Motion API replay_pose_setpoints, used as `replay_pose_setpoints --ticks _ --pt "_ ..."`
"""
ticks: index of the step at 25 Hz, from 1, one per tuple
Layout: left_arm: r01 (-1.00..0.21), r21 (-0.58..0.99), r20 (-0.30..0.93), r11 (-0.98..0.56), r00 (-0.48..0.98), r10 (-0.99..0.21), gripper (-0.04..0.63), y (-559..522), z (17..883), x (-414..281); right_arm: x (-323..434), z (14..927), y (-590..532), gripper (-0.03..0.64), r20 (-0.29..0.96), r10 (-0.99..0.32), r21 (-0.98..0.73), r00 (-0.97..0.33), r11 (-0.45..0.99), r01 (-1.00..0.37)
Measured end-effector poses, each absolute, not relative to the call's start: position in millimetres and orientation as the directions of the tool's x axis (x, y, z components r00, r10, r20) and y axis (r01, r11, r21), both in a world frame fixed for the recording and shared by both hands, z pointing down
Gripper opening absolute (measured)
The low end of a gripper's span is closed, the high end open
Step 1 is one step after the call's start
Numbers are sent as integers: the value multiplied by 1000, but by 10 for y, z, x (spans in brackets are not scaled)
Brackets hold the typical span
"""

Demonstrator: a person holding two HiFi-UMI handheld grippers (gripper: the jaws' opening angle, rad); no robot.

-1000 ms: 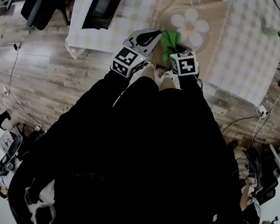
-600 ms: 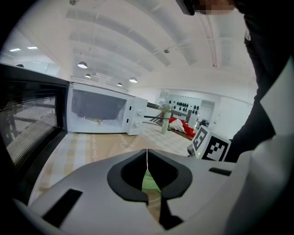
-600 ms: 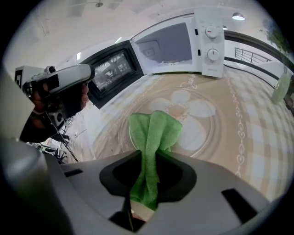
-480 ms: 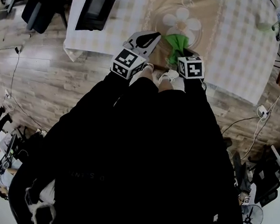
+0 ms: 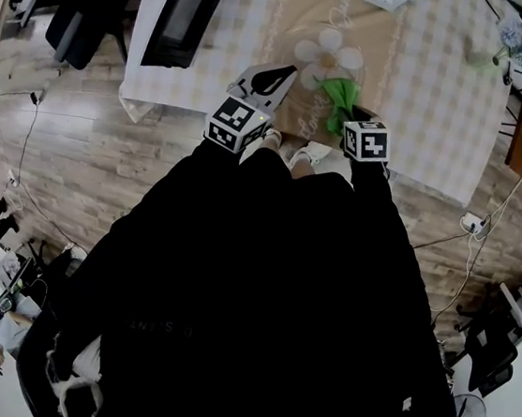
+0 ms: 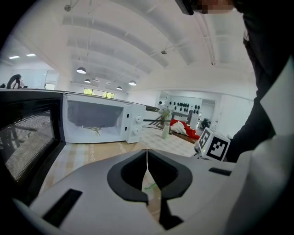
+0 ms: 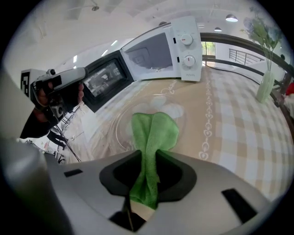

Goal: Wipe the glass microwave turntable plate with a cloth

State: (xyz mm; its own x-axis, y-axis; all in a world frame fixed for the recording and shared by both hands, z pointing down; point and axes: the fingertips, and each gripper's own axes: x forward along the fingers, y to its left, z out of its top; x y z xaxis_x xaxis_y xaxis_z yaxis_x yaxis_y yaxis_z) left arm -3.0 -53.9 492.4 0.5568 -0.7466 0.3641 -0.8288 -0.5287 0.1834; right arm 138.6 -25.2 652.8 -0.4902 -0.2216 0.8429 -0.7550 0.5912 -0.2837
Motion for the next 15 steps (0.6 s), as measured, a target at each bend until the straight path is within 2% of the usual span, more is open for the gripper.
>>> replay_pose_setpoints --ticks 4,15 --pt "-828 173 353 -534 558 -751 21 -565 4823 -30 1368 6245 -353 107 783 -249 -320 -569 624 -713" --pt "-827 150 315 -542 560 -767 21 -552 4473 -120 1140 5363 -560 109 659 -318 -337 -682 685 -645"
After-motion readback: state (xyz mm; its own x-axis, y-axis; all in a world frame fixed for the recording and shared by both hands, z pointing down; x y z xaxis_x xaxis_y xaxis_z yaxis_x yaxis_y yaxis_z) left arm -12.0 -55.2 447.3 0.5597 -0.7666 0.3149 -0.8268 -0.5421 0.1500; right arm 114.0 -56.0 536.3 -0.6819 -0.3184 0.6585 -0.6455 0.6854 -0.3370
